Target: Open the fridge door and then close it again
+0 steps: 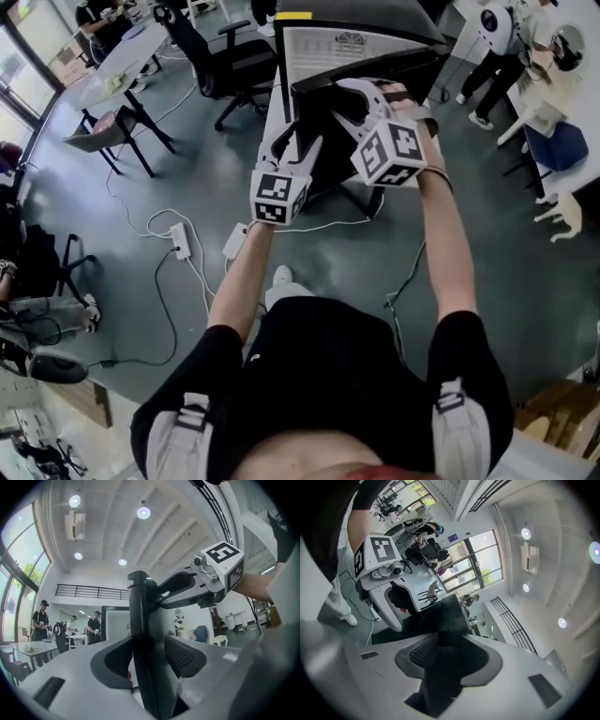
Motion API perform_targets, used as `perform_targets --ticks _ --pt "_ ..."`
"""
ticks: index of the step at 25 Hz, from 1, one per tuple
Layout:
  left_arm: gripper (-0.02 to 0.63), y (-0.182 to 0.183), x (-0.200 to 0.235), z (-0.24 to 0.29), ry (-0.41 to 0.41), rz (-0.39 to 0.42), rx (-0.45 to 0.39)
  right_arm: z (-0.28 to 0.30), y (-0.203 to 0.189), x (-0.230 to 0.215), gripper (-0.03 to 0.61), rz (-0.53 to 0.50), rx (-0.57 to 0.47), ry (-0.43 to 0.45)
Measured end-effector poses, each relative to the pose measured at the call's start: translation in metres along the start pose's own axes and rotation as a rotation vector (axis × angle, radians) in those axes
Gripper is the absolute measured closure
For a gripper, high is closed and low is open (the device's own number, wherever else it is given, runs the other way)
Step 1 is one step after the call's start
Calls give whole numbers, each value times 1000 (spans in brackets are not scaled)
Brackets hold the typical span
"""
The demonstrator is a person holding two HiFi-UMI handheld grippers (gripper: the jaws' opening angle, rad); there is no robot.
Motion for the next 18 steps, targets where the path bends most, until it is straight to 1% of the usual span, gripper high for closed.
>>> perform_targets --ticks 4,9,13,18 --pt "405 -9 -66 -24 21 25 3 -58 -8 20 442 -21 -29 -7" --pt "405 -20 -149 -47 6 34 1 -127 -24 42 437 -51 -45 -9" --pt "407 -28 -214 -49 -43 43 25 -176 -51 55 436 -65 -35 -14" --pt "408 -41 -282 -41 -135 37 64 -225 -87 69 436 -44 26 -10"
Point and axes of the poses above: the fingertips, and each gripper's own axes: z forward along the fingers, x to its left, y out of its top, the point moved 2 cm from there along -z, backward along the fingers, and after that the axes turned 12 degrees about -z, right-handed, at the moved point
